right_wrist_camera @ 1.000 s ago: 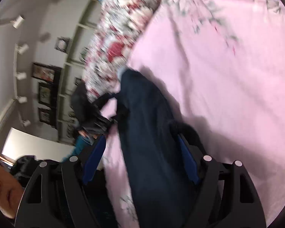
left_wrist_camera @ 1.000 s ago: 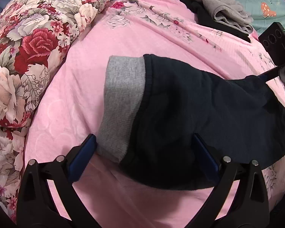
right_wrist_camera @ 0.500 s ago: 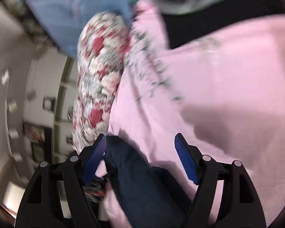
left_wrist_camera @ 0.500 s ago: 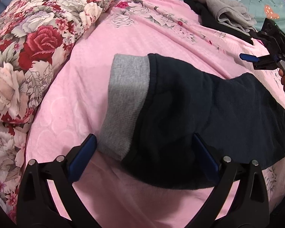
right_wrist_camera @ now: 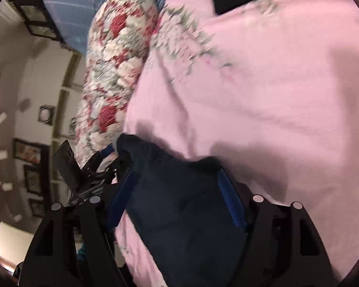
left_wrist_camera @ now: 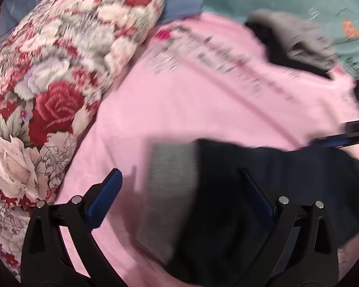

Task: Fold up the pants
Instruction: 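Lower the pants with both tools and open the grippers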

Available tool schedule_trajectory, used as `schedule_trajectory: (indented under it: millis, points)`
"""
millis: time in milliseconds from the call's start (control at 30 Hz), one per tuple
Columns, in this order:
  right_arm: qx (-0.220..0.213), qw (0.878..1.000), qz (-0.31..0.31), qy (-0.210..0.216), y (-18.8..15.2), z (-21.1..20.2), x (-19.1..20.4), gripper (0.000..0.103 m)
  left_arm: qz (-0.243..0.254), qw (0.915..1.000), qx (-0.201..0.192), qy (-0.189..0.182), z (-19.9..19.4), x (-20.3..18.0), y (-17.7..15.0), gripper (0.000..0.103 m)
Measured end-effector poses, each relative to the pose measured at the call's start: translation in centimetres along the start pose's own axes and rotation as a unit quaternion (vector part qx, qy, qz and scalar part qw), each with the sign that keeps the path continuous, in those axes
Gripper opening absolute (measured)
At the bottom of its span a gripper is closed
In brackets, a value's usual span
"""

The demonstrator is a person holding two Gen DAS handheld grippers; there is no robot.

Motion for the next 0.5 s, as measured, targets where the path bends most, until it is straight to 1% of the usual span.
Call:
schedule_trajectory:
  millis: [33,67,100,133,167,200,267,300,367,400,433,500]
  points:
    - [-0.010,1.000,-0.015,-0.010,-0.6,-1.5,0.2,0.080,-0.011,0.9997,0.013,-0.015,0.7,0.6,-0.2,0.099]
    - [-0.018,0.999,-0.021,-0.020,-1.3,-2.9,0.2,0.080,-0.029,0.9987,0.018,-0.037,0.8,1.2,-0.4,0.099]
    - [-0.028,0.999,-0.024,-0.027,-2.1,-4.3,0.2,0.081,-0.039,0.9981,0.012,-0.046,0.2,1.5,-0.5,0.099]
    - [-0.043,0.998,-0.022,-0.032,-3.5,-6.5,-0.2,0.081,-0.039,0.9982,0.002,-0.046,-0.6,1.4,-0.5,0.099]
    - [-0.056,0.998,-0.018,-0.039,-4.3,-7.7,-0.7,0.083,-0.028,0.9987,-0.019,-0.037,-2.0,1.1,-0.6,0.098]
    - [-0.077,0.995,-0.011,-0.056,-5.9,-10.1,-1.6,0.083,-0.016,0.9986,-0.036,-0.034,-3.3,0.7,-0.8,0.098]
    - [-0.104,0.992,0.006,-0.071,-8.2,-12.9,-3.1,0.084,-0.008,0.9974,-0.044,-0.056,-5.0,-0.5,-1.3,0.098]
    - [-0.124,0.989,0.025,-0.080,-10.2,-15.0,-4.4,0.084,-0.003,0.9968,-0.046,-0.065,-5.6,-1.0,-1.7,0.098]
    - [-0.158,0.982,0.060,-0.080,-13.2,-17.7,-6.3,0.084,0.018,0.9962,-0.051,-0.069,-6.3,-2.3,-2.8,0.099]
    - [-0.172,0.979,0.078,-0.077,-14.8,-18.9,-7.6,0.086,0.029,0.9964,-0.044,-0.066,-6.0,-2.8,-3.4,0.099]
    - [-0.188,0.972,0.107,-0.090,-16.9,-20.2,-9.5,0.086,0.037,0.9970,-0.031,-0.060,-5.2,-3.2,-4.2,0.099]
    - [-0.202,0.953,0.166,-0.150,-20.9,-22.5,-13.7,0.086,0.047,0.9985,0.012,-0.028,-2.6,-2.9,-5.7,0.101]
Point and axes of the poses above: each gripper's, at about its wrist camera, not at the fingertips, and z roughly the way its jaws point, x to its left, y to its top, the point moved 7 cm from there along z, roughly the way its jaws point, and after that the axes turned 1 degree about -z, right-handed, at the moved point
